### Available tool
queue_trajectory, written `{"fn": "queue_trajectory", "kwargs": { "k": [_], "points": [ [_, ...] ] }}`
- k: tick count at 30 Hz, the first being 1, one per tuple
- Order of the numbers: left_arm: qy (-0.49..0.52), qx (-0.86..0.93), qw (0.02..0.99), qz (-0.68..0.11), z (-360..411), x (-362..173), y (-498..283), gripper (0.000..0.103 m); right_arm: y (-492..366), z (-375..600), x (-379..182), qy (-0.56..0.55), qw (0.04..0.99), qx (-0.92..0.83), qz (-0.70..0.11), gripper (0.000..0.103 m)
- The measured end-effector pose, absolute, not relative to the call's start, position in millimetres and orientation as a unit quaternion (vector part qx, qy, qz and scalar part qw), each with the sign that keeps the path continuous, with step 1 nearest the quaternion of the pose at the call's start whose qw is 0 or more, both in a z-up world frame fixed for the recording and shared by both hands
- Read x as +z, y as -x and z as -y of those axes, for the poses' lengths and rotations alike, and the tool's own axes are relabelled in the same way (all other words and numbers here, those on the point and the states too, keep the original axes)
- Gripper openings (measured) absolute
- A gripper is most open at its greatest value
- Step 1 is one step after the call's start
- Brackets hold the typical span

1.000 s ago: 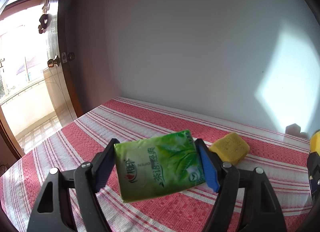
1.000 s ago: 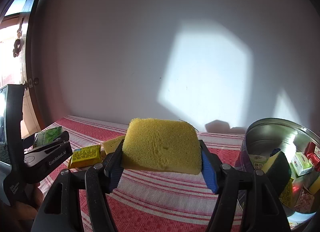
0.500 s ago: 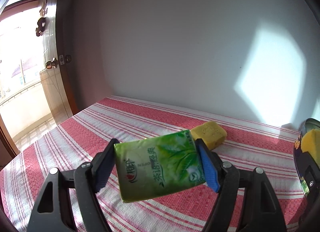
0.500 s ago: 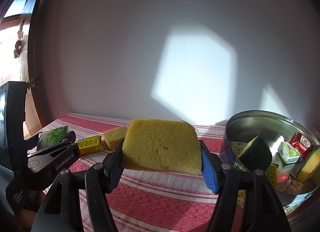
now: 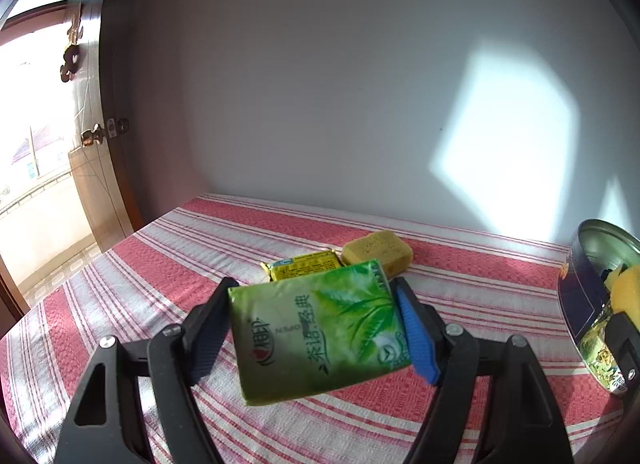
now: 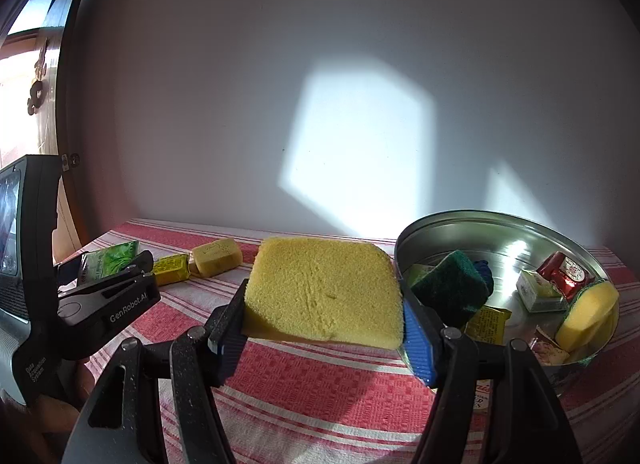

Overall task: Organize objects
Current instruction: 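Lift the tissue pack and yellow sponge and carry them toward the tin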

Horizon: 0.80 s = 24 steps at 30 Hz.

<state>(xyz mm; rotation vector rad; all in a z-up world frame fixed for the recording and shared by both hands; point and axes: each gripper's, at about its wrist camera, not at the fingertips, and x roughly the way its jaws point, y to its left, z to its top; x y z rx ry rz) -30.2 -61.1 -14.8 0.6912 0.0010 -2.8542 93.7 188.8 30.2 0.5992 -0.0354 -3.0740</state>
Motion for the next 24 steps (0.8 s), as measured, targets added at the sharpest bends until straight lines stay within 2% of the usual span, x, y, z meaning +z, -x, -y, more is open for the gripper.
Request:
{"fn": "queue_trajectory", "kwargs": {
  "k": [24],
  "points": [
    [-0.238,-0.970,0.036,0.028,-22,-16,15,0.077,-131,-264,39,-0.161,-0.048,-0.986,-0.001,0.069]
  ]
}}
